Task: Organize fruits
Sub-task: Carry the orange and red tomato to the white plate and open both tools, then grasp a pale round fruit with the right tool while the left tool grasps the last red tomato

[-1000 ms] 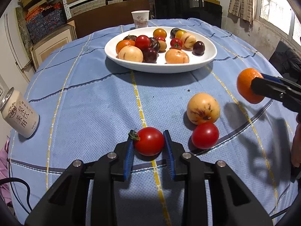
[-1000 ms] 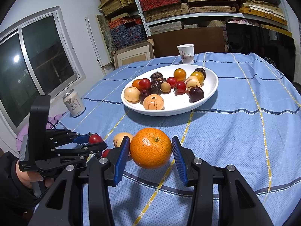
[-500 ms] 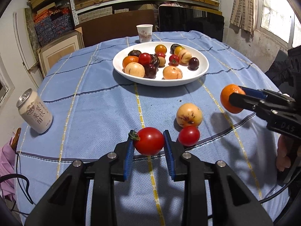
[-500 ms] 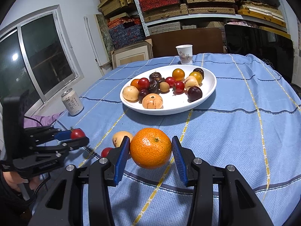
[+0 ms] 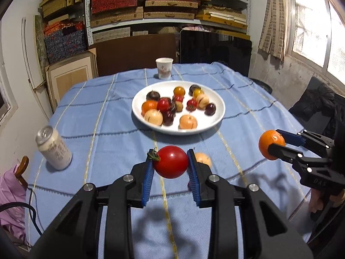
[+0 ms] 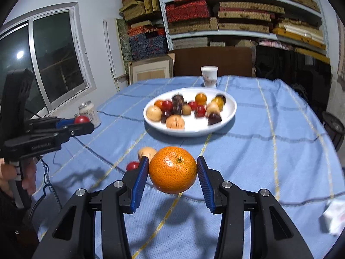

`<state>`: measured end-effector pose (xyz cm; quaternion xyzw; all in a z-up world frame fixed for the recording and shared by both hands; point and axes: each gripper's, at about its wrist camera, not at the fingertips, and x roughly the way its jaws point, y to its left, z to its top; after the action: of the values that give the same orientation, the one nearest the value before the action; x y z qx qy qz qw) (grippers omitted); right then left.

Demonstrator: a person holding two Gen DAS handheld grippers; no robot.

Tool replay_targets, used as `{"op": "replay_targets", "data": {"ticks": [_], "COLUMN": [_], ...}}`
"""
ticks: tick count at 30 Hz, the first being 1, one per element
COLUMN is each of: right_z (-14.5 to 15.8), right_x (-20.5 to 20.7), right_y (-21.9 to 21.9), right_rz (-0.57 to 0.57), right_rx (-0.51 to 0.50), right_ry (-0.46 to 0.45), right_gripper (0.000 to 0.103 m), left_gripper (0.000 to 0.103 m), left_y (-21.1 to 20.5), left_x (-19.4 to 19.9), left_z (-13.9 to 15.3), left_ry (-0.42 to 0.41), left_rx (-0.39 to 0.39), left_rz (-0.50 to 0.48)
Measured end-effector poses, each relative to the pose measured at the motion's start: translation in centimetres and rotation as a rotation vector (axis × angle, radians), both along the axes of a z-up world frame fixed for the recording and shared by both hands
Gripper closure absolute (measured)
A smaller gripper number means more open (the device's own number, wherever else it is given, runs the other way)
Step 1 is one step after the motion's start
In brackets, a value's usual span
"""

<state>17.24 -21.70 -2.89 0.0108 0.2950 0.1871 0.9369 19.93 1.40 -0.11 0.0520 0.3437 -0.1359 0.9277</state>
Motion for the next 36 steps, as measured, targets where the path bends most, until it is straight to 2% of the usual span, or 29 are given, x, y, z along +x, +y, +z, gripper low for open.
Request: {"op": "replay_targets", "data": {"ticks": [5,10,12,16,19,27,28,29,31,32,36], "right_z": [4.4,6.8,6.8,5.8,3.5,-0.9,-1.1,-1.2,-1.0,-0.6,0.8], "right_x": [3.2,9.5,12.5,17.0,20.2,23.6,23.8,23.9,23.7,23.6,21.9], "right_y": [-0.3,0.5,1.3,2.2,2.8,3.6,3.7,4.0,3.9,3.7,2.7], "right_rz": [-0.019,-0.031,-0.030,-0.023,-0.009,-0.022,-0.023,-0.020,-0.033,-0.042,-0.045], "right_rx": [-0.057,-0.145,-0.185,-0.201,-0.207,-0.213,-0.223,-0.230,-0.240,-0.235,-0.214], "right_ry": [-0.071,-0.097,-0.092,-0.064,-0.019,0.045,0.047,0.045,0.016,0.005,-0.010], "right_gripper": [0.057,0.057,0.057,0.057,0.057,0.056,0.056,0.056,0.042,0.040,0.040], "left_gripper": [0.074,0.074,0.074,0.074,0.074,0.072,0.063,0.047,0.024,0.014,0.011], "left_y": [-1.4,-2.8,-3.4,-4.3,-5.1,-4.3,-4.2,-4.1,-3.6,-3.3,-1.8], "left_x": [4.5,11.9,15.2,20.3,23.2,26.7,26.8,26.8,26.5,26.3,25.0], "left_z": [3.9,5.0,4.2,1.6,-0.9,-5.2,-5.5,-5.5,-5.2,-4.8,-3.4], "left_ry": [-0.008,0.024,0.049,0.105,0.148,0.204,0.206,0.201,0.172,0.158,0.156], "left_rx": [-0.039,-0.085,-0.088,-0.089,-0.072,-0.062,-0.062,-0.059,-0.055,-0.065,-0.124], "left_rz": [-0.015,0.016,0.039,0.074,0.086,0.131,0.134,0.141,0.177,0.191,0.200]}}
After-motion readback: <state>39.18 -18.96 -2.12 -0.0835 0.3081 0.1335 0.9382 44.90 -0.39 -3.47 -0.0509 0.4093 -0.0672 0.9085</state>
